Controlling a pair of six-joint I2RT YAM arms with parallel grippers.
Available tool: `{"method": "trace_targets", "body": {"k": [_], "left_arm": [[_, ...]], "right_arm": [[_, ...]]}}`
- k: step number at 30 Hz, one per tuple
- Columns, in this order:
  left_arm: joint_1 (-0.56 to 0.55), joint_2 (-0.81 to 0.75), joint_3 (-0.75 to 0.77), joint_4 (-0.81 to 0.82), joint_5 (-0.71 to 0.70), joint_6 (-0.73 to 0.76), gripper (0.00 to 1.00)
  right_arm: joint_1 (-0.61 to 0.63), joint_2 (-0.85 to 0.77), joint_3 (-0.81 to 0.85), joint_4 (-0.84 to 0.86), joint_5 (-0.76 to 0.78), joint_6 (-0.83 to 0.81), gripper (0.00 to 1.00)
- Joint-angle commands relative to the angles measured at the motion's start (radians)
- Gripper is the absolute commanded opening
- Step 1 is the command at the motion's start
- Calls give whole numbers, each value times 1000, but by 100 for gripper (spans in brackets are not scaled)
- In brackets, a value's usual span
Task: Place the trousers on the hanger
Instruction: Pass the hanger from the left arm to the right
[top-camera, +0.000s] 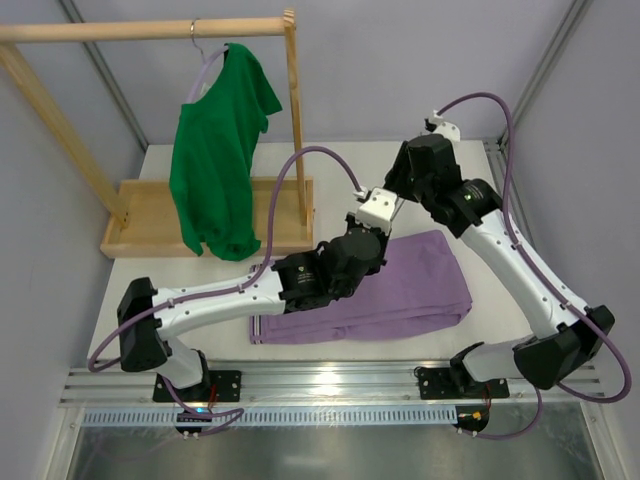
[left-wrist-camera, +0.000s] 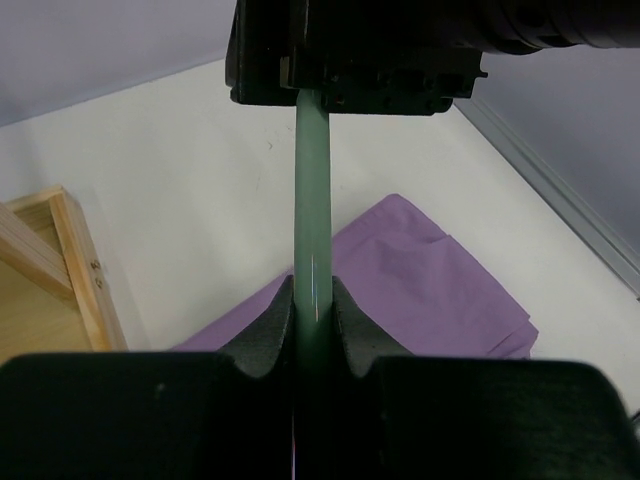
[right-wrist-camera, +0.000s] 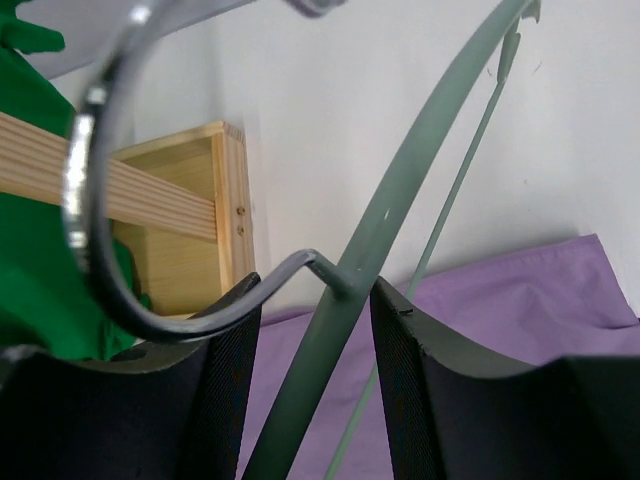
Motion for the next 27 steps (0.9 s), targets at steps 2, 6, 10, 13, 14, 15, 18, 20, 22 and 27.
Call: {"method": "trace_targets", "body": {"k": [2,6,10,13,14,15,18,20,22,27], "left_arm": [[-5,-35,-45,26,33,-44,5],[-5,-36,-79,48,-5,-70,0],[-5,-1,-44,11,-58,-72,0],[-6,20,-33,-3,-76,-66,0],[-5,28,-32,-7,-84,-70,0],[-6,31,-31,-4,-84,-70,0],[-5,39,-42,2,-81,-72,0],[-9,43,-39,0,-88,-73,0],[-11,45,-42,0,-101,-72,0],[-20,45,-42,13,-111,-55,0]], "right_arm": [[16,-143,-126,115,-81,-54,4],[16,-205,-186,129,-177,47,49],[16,-206,-168,72,-146,127,59],[16,-165,-122,8,-104,138,60],[16,-153,-115,-8,-111,133,61],[16,-143,-108,-16,-114,133,61],[17,-103,-87,-76,-78,147,61],[17,-71,-73,-120,-43,150,61],[17,-44,-49,-160,-21,154,61],[19,6,-38,-162,-9,174,55]]}}
